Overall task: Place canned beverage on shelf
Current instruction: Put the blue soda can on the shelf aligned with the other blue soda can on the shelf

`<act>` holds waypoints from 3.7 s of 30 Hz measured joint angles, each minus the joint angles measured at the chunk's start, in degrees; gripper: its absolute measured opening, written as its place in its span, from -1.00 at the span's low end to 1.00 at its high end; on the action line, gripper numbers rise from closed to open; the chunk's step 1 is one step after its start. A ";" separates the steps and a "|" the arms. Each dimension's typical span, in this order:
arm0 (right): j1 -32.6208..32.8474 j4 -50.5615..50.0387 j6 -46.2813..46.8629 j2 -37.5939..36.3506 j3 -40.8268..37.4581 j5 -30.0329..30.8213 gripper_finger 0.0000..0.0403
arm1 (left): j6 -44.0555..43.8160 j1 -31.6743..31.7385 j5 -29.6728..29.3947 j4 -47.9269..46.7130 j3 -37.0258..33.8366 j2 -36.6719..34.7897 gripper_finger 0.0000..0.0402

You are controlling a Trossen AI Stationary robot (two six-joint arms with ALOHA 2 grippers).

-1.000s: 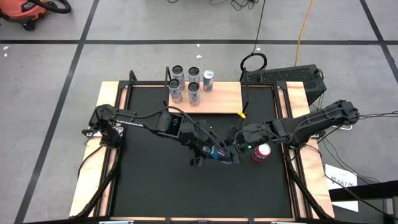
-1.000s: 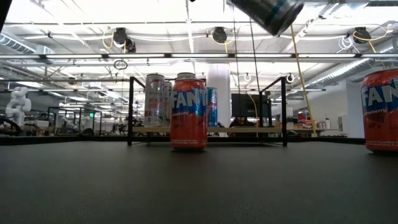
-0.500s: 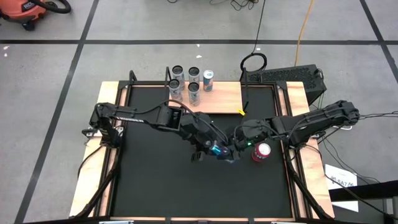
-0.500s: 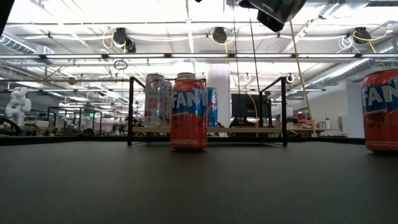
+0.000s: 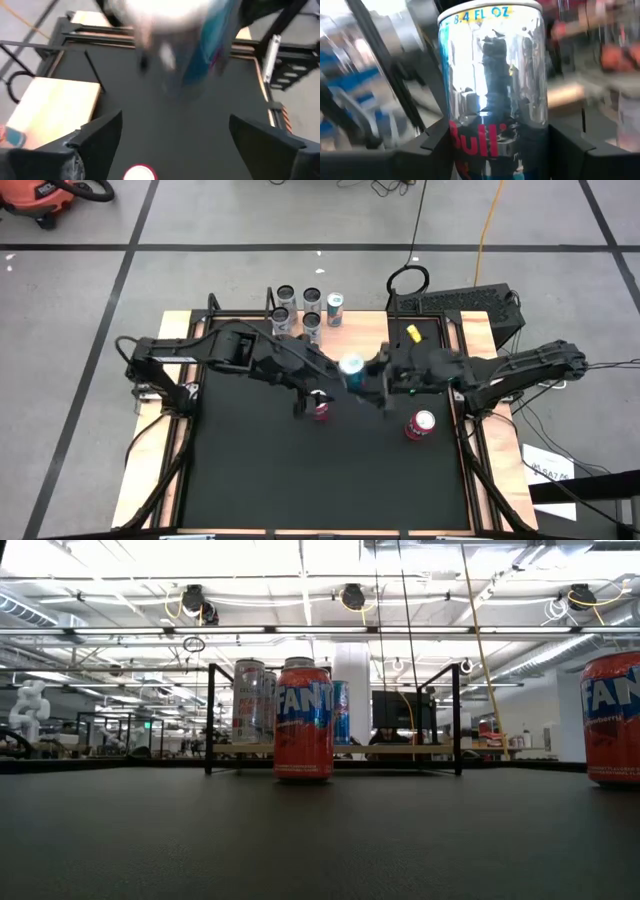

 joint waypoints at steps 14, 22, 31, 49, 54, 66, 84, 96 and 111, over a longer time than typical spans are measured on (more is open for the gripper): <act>-1.00 11.93 -8.55 -0.43 0.02 0.80 0.12 | 0.10 -0.28 2.31 33.11 -8.85 0.78 0.90; -1.02 14.68 -8.72 -0.32 0.02 0.73 0.13 | 0.21 0.07 1.53 32.62 -8.80 1.45 0.67; -1.03 14.38 -6.96 -0.34 0.02 0.72 0.24 | 0.80 1.00 0.50 31.00 -8.78 1.40 0.14; -4.31 -22.66 -11.45 0.52 18.08 2.28 0.53 | 4.85 3.81 -1.69 22.76 -8.85 1.39 0.06; -5.45 -23.42 -11.09 1.91 19.12 0.71 0.45 | 5.19 4.61 -1.69 22.60 -8.85 1.37 0.07; -7.77 -24.28 -10.64 1.36 19.28 0.44 0.25 | 7.99 5.59 -2.01 18.66 -8.85 1.37 0.08; -8.78 -38.39 -5.64 0.58 18.86 6.83 0.08 | 8.18 9.44 -0.36 12.94 -8.64 0.27 0.45; -9.26 -25.46 -0.12 -3.87 2.74 9.97 0.09 | 9.36 11.60 -1.01 8.59 -8.78 -2.39 0.50; -10.43 -17.20 4.11 -5.85 -6.71 10.01 0.09 | 6.10 13.22 2.25 21.51 -18.52 -5.00 0.49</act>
